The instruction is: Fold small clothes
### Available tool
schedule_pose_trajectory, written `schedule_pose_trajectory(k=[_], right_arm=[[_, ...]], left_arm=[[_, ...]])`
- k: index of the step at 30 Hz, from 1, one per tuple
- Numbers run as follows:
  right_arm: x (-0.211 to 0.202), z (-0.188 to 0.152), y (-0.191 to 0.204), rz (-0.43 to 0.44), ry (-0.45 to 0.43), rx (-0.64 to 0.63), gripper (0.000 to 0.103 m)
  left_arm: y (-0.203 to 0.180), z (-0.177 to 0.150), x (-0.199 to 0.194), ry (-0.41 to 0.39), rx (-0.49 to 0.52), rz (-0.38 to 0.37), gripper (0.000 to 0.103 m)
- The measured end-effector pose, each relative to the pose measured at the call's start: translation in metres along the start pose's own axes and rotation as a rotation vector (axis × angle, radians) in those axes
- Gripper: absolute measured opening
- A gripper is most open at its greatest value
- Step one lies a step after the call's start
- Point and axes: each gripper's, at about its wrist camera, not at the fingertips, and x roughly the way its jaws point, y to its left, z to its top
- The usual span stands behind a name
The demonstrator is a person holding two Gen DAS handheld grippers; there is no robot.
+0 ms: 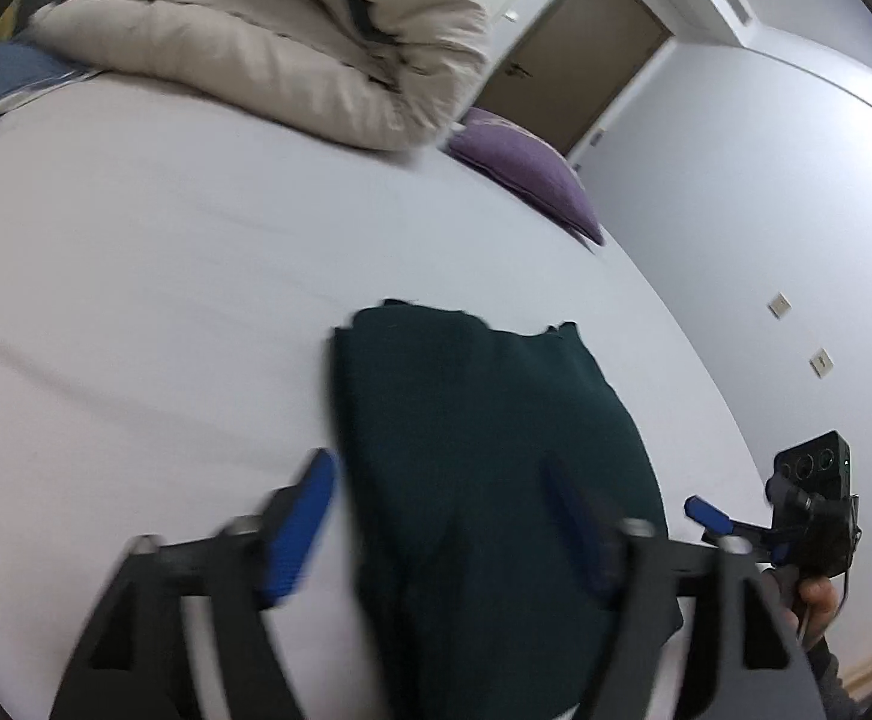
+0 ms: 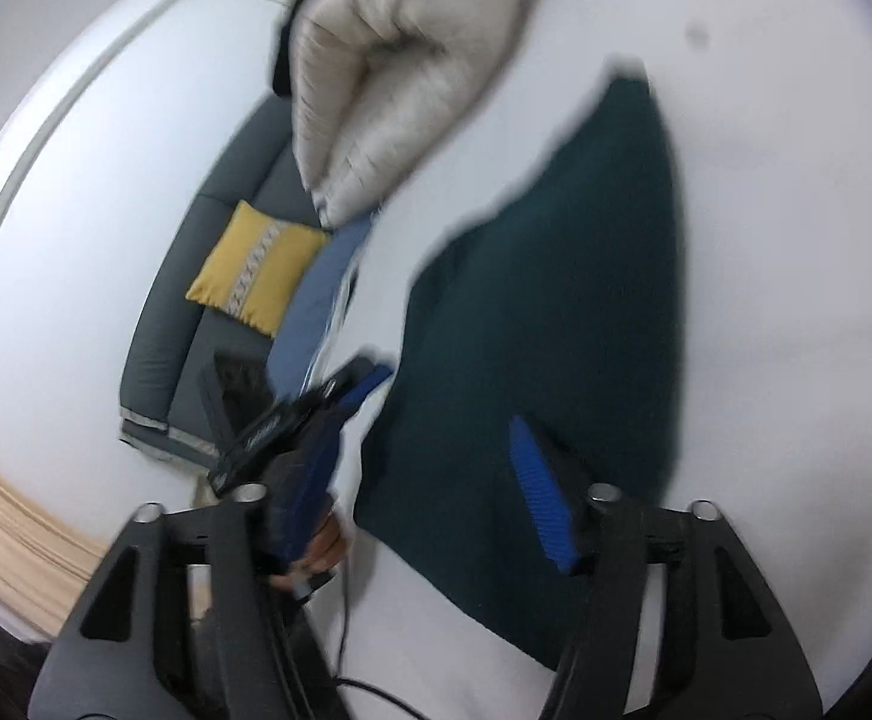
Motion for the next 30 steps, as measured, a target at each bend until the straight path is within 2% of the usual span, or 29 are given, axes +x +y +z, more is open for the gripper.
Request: schedule_pose_trajectory(k=[1, 3, 8, 10, 12, 14, 16, 18, 21, 23, 26, 30], right_arm=[[-0.006, 0.004, 0.001, -0.031, -0.031, -0.005, 0.089], [-0.02, 0.008, -0.01, -0.073, -0.068, 0.03, 0.091], [-0.007, 0.016, -0.048, -0.113, -0.008, 0.163, 0.091], [0.004, 0.018, -0.058, -0.118, 0.022, 0.186, 0.089], [0.017, 0.022, -0.063, -0.116, 0.048, 0.185, 0.083], [0.028, 0.024, -0.063, -0.104, 0.093, 0.177, 0.076], [0.043, 0.026, -0.068, -0.1, 0.119, 0.177, 0.074], [0.053, 0.029, -0.07, -0.118, 0.14, 0.171, 0.07], [0.072, 0.036, -0.066, -0.163, 0.167, 0.164, 0.06], [0.081, 0.038, -0.065, -0.191, 0.176, 0.152, 0.056], [0.08, 0.037, -0.06, -0.229, 0.168, 0.136, 0.046], [0.059, 0.03, -0.034, -0.255, 0.121, 0.089, 0.04]], left_arm=[[0.006, -0.002, 0.0, 0.018, -0.025, -0.005, 0.08], [0.018, -0.006, 0.008, 0.068, -0.073, 0.004, 0.079], [0.035, -0.012, 0.038, 0.173, -0.186, -0.054, 0.077], [0.033, -0.008, 0.045, 0.187, -0.193, -0.061, 0.077], [0.033, -0.004, 0.055, 0.218, -0.2, -0.077, 0.077], [0.038, 0.001, 0.064, 0.238, -0.227, -0.101, 0.076], [0.041, 0.005, 0.07, 0.245, -0.264, -0.12, 0.075], [0.04, 0.008, 0.075, 0.255, -0.274, -0.105, 0.068], [0.031, 0.009, 0.081, 0.272, -0.235, -0.054, 0.049], [0.028, 0.009, 0.084, 0.285, -0.245, -0.068, 0.033], [0.019, 0.011, 0.078, 0.277, -0.23, -0.055, 0.025], [-0.003, 0.012, 0.049, 0.25, -0.212, -0.078, 0.024]])
